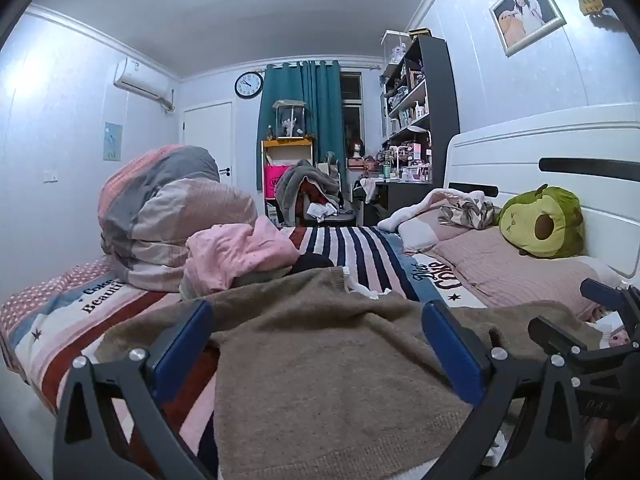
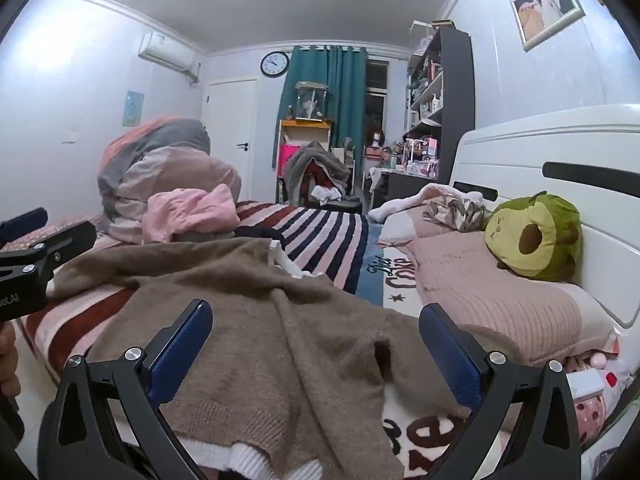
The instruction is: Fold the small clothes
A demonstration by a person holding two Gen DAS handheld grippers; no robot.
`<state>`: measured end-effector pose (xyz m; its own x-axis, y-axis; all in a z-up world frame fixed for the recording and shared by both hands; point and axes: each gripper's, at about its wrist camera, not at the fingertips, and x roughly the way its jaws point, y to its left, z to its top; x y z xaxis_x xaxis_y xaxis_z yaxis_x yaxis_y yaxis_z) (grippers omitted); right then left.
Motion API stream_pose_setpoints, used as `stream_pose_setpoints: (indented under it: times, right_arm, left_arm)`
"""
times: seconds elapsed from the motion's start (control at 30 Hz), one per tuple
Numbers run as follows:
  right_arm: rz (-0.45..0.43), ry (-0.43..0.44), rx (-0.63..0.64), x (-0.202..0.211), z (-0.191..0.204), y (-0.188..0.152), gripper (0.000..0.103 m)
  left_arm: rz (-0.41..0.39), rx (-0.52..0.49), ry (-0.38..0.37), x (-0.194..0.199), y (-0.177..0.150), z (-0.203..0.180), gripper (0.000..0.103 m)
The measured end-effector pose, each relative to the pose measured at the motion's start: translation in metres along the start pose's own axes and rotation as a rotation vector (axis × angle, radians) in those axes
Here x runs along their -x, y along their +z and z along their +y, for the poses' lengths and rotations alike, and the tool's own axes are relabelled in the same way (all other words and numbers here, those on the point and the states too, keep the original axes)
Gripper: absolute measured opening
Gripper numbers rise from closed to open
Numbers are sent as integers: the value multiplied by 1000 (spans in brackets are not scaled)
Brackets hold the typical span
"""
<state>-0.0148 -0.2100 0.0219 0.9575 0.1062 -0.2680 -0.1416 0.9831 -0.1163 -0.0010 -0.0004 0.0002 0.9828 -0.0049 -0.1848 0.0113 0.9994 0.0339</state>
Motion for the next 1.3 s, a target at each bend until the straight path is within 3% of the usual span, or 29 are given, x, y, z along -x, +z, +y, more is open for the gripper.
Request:
stream_pose_setpoints:
  times: [1.3]
  right_arm:
    - [-4,-4,-50,8,-13,-2,102]
  left_arm:
    - [28,26,-17,3,0,0,102]
